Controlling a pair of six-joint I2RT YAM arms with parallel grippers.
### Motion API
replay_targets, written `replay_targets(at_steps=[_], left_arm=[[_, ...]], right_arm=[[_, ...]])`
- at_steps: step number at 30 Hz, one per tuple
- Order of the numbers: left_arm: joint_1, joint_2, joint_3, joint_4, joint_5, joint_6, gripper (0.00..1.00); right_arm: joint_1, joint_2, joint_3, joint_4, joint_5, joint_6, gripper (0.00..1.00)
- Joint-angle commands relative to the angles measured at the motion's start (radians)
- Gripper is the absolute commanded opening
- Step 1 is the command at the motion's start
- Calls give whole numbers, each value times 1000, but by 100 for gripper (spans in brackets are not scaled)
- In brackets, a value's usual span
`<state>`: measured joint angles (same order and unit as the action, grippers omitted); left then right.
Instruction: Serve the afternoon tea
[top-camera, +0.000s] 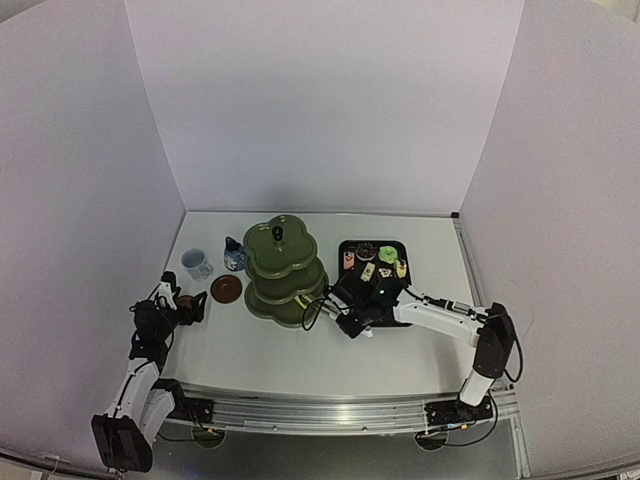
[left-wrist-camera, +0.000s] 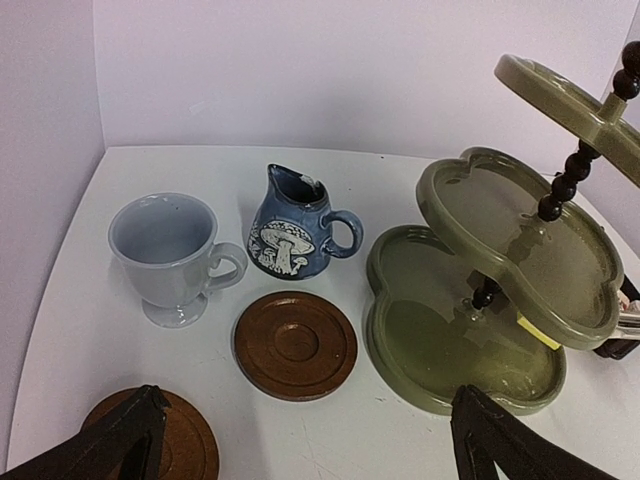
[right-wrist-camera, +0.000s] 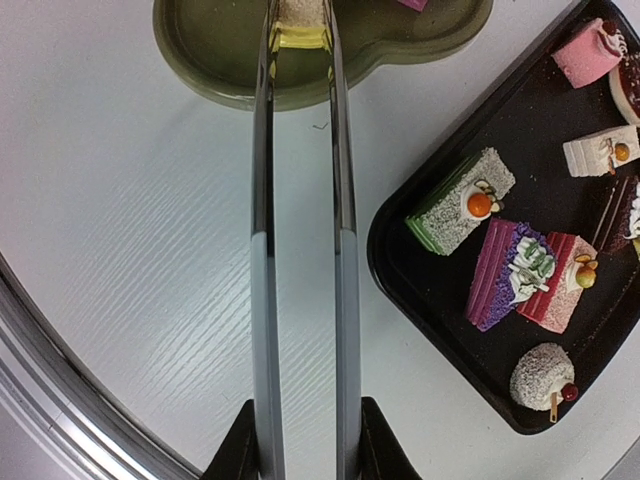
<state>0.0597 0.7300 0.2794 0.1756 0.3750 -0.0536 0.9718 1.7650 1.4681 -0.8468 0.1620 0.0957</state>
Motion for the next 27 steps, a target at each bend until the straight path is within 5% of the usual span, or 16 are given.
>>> replay_targets(at_steps=[1, 11, 14, 18, 27], left_arm=[[-2, -17, 12, 12, 24, 1, 100], [-3, -15, 12, 10, 25, 3, 100], [-3, -15, 12, 8, 29, 3, 100], [-3, -15, 12, 6, 30, 4, 100], [-3, -9, 12, 2, 32, 10, 100]], right_arm=[[4, 21, 54, 44, 36, -11, 0], [4, 82, 75, 48, 55, 4, 3], [4, 83, 75, 49, 60, 17, 10], [4, 77, 71, 48, 44, 24, 33], [4, 41, 74, 48, 32, 48, 38]])
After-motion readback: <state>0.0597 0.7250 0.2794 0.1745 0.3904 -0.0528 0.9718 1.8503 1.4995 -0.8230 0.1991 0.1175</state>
